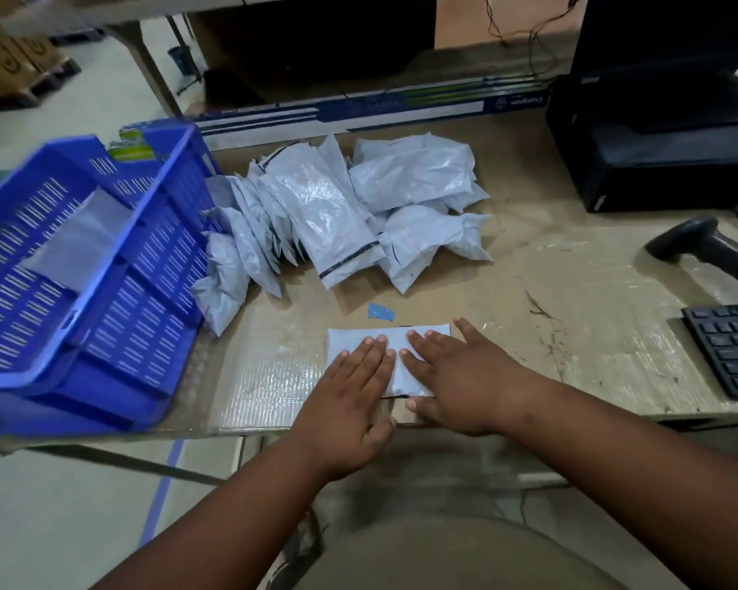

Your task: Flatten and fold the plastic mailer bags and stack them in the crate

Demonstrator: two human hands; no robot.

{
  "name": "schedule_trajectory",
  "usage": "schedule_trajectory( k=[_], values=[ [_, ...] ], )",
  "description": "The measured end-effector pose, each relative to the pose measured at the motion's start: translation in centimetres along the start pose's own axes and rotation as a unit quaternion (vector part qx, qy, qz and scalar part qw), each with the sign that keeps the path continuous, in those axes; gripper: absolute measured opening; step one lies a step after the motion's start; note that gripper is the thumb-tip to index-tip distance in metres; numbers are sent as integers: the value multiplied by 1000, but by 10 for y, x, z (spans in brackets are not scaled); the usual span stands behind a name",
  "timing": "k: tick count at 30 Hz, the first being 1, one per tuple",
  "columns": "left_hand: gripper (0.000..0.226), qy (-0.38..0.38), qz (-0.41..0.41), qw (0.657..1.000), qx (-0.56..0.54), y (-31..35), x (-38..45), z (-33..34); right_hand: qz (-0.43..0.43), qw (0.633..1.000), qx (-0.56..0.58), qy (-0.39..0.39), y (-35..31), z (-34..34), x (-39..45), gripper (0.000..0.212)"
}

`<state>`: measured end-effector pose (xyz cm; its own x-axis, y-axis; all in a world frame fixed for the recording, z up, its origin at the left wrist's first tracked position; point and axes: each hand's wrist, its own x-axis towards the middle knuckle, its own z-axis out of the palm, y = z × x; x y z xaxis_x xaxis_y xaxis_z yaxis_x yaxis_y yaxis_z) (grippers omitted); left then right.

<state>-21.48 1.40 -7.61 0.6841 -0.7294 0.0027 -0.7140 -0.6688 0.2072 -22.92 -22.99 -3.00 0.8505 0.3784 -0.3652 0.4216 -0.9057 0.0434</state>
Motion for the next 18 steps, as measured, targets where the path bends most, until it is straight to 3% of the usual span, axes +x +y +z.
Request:
schedule_trajectory(
  k=[4, 6, 10, 15, 18],
  values=[
    [87, 4, 14, 996, -90, 2, 3, -22, -16, 981, 135, 138, -23, 3, 15, 83],
    [88, 37, 10, 996, -81, -3, -3, -24, -11, 975, 173, 140, -37, 22, 22, 83],
    [95, 47, -38, 998, 10, -23, -21, -6, 8, 979, 130, 159, -49, 48, 26, 88],
    [100, 39, -28, 999, -11, -30, -25, 3, 0, 993, 85, 79, -37, 20, 27, 89],
    [91, 38, -47, 998, -19, -27, -24, 0, -10, 990, 83, 114, -30, -3, 36, 70]
  ],
)
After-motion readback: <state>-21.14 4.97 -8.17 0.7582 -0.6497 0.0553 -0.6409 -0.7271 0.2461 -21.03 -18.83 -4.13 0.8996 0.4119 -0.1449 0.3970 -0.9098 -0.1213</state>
